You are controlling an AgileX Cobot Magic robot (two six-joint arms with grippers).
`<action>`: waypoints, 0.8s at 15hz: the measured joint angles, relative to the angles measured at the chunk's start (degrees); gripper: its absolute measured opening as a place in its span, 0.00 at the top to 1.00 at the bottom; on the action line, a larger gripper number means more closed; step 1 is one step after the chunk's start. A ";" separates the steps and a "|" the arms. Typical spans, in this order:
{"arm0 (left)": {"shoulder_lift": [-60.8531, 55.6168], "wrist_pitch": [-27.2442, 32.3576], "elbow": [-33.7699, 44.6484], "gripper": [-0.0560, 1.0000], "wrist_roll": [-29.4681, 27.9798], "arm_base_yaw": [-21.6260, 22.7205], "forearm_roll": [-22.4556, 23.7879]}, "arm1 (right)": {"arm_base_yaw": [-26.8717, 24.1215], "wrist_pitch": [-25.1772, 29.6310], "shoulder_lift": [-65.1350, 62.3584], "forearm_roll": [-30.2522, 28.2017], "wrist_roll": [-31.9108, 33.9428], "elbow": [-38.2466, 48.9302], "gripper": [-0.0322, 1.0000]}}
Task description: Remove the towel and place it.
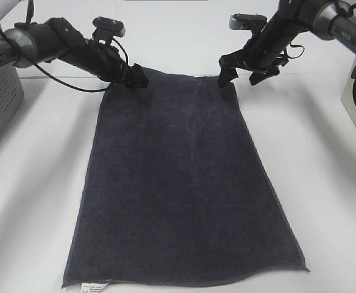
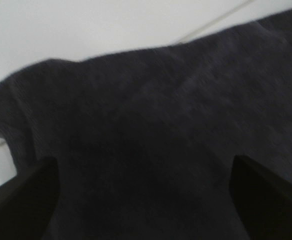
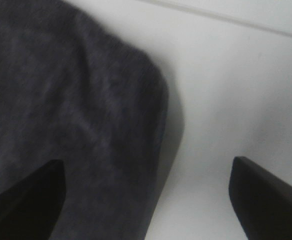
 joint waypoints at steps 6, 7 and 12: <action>-15.24 32.72 -0.06 0.13 -39.94 0.06 26.36 | 0.00 8.59 -16.96 0.46 7.56 1.66 0.15; -17.82 34.89 -0.06 0.13 -41.94 0.06 29.34 | 0.00 8.59 -19.54 0.46 9.05 3.15 0.15; -28.36 35.52 -0.06 0.13 -46.18 2.69 39.08 | 0.00 8.88 -34.95 -2.81 10.66 17.30 0.15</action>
